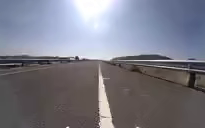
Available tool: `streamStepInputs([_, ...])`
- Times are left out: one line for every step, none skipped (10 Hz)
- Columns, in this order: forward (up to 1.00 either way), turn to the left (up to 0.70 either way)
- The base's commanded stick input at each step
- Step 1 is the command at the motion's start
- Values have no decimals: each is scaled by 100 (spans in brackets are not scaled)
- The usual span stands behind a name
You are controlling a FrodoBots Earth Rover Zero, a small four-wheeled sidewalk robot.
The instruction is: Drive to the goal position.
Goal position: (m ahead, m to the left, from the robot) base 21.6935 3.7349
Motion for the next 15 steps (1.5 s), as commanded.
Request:
streamStepInputs([70, 0])
streamStepInputs([70, 0])
streamStepInputs([70, 0])
streamStepInputs([70, 0])
streamStepInputs([70, 0])
streamStepInputs([70, 0])
streamStepInputs([70, 0])
streamStepInputs([70, 0])
streamStepInputs([70, 0])
streamStepInputs([70, 0])
streamStepInputs([70, 0])
streamStepInputs([70, 0])
streamStepInputs([70, 0])
streamStepInputs([70, 0])
streamStepInputs([70, 0])
